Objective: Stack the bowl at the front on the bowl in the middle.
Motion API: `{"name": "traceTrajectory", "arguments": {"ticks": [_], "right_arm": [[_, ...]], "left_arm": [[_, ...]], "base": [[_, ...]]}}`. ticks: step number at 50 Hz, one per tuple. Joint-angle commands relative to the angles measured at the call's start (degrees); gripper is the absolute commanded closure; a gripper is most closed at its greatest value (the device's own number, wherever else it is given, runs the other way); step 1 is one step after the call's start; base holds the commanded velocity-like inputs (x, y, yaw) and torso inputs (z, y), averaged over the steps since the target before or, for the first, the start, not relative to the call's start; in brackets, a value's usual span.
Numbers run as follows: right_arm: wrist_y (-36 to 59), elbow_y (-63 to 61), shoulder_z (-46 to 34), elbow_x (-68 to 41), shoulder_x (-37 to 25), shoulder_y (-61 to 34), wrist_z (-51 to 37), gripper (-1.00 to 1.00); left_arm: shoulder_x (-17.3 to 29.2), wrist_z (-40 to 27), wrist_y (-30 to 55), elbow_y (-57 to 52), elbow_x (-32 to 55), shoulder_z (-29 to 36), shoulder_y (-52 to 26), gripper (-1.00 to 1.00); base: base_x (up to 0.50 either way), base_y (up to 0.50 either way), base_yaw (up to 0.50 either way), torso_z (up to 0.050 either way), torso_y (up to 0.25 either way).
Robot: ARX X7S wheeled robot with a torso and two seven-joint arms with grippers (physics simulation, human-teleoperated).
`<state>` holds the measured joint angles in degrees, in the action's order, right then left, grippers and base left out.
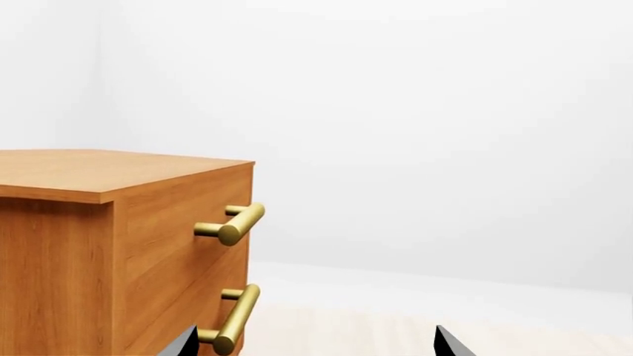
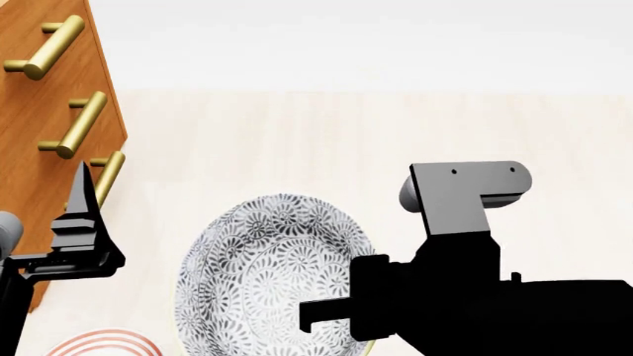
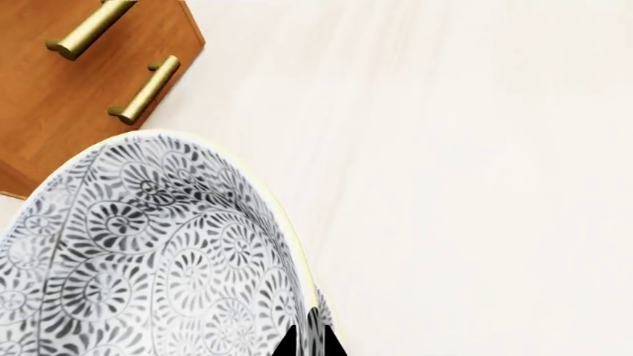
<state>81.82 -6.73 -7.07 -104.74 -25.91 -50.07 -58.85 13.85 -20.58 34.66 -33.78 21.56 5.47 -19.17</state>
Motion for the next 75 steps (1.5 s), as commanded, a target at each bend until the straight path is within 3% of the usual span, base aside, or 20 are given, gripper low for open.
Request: {"name": "traceTrajectory", "arguments": {"ticks": [1, 17, 28, 29, 46, 51, 59, 61, 64, 66, 70, 75], "right_arm": [[0.1, 2.3, -1.0, 7.0, 1.6, 0.4, 7.1, 1.0], [-3.4, 6.8, -5.7, 18.3, 2.0, 0.0, 19.1, 1.0], [-3.9, 8.6, -7.9, 20.1, 1.6, 0.7, 22.4, 1.0], [-4.1, 9.0, -7.8, 20.2, 1.6, 0.6, 22.3, -1.0], [-4.4, 8.2, -8.5, 19.1, 1.2, -0.1, 21.6, -1.0], [-6.0, 1.5, -7.7, 20.6, 0.0, -1.5, 19.6, -1.0], [-4.0, -6.5, -4.4, 9.1, -1.3, -7.6, 6.0, -1.0], [-5.2, -11.0, -4.1, 14.1, -2.3, -7.1, 7.0, -1.0], [-18.8, -22.9, -9.8, 38.9, -7.2, 0.5, 16.0, -1.0], [-25.9, -24.7, -11.3, 48.1, -8.3, 4.9, 18.3, -1.0], [-37.4, -31.4, -22.2, 71.7, -12.1, 9.9, 16.0, -1.0], [-44.0, -34.5, -29.2, 86.4, -14.9, 11.8, 11.8, -1.0]], "left_arm": [[0.3, -0.3, 0.1, -0.3, 0.3, 0.3, 0.0, -1.0], [0.7, -0.4, -0.8, 0.1, 0.3, 0.8, 0.5, -1.0], [0.8, -0.6, -1.2, 0.4, 0.4, 1.0, 0.6, -1.0], [0.8, -0.6, -1.1, 0.3, 0.5, 1.0, 0.6, -1.0], [1.0, -0.9, -1.6, 0.9, 0.6, 1.6, 0.3, -1.0], [1.1, -1.0, -1.2, 0.5, 1.0, 1.6, 0.1, -1.0], [1.2, -1.1, -0.7, 0.2, 1.8, 1.3, -0.4, -1.0], [1.2, -1.2, -0.7, 0.2, 2.0, 1.3, -0.5, -1.0], [0.5, -0.3, -3.3, 2.0, 1.6, 1.8, -0.6, -1.0], [0.2, 0.4, -5.8, 2.8, 0.7, 2.4, -0.4, -1.0], [-1.1, 0.4, -11.9, 3.7, -2.2, 3.4, -0.4, -1.0], [-2.0, 0.9, -15.7, 3.0, -0.5, 2.1, -1.1, -1.0]], "base": [[0.0, 0.0, 0.0, 0.0, 0.0], [0.0, 0.0, 0.0, 0.0, 0.001], [0.0, 0.0, 0.0, 0.0, 0.0], [0.0, 0.0, 0.0, 0.0, 0.0], [0.0, 0.0, 0.0, 0.0, 0.0], [0.0, 0.0, 0.0, 0.0, 0.0], [0.0, 0.0, 0.0, 0.0, 0.0], [0.0, 0.0, 0.0, 0.0, 0.0], [0.0, 0.0, 0.0, 0.0, 0.0], [0.0, 0.0, 0.0, 0.0, 0.0], [0.0, 0.0, 0.0, 0.0, 0.0], [0.0, 0.0, 0.0, 0.0, 0.0]]}}
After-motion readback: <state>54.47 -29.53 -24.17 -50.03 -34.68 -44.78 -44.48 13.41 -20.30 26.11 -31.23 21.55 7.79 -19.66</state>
